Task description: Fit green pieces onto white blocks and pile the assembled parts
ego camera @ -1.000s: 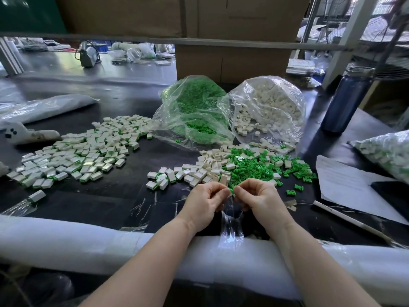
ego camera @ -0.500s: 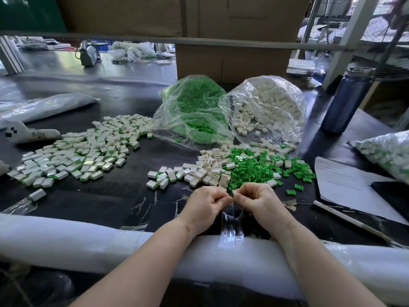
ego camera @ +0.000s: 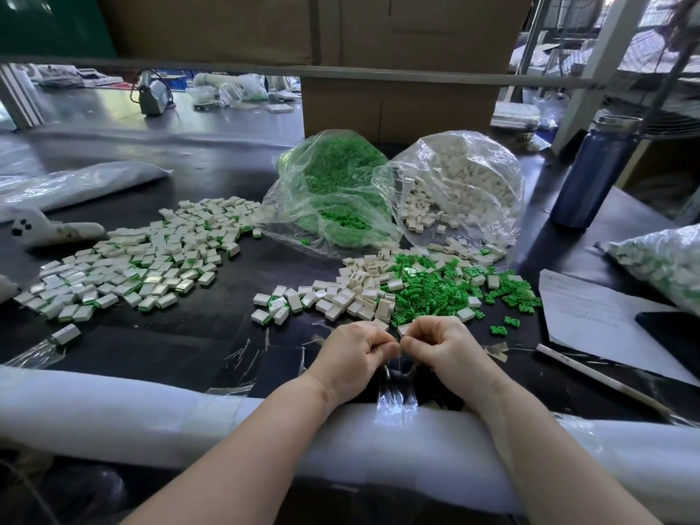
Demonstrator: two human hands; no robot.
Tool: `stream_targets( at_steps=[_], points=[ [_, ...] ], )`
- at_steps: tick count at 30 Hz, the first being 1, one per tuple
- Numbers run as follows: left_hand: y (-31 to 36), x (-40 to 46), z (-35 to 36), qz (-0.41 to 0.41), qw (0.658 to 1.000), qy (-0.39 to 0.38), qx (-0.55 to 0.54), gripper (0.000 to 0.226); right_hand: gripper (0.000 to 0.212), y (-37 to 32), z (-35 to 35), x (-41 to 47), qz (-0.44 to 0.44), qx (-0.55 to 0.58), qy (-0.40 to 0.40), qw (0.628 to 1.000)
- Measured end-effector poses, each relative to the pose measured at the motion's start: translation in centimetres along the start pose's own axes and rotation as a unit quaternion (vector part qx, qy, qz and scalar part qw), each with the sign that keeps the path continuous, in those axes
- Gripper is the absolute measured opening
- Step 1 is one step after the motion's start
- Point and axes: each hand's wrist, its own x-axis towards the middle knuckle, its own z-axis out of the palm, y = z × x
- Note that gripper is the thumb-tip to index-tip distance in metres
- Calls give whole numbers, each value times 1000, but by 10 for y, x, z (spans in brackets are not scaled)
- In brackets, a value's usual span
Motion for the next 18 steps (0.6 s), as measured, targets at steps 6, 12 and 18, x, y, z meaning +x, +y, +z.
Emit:
stream_targets(
  at_steps=[6,12,18],
  points=[
    [-1,0,0,7,1000,4,-22,14,21,-2,1,0,10,30,14,999],
    [-2,2,2,-15,995,44,-90,12,18,-2,5,1,14,137,77,987],
    [-3,2,3,-30,990,45,-129,25,12,0,4,1,12,171,79,982]
  ],
)
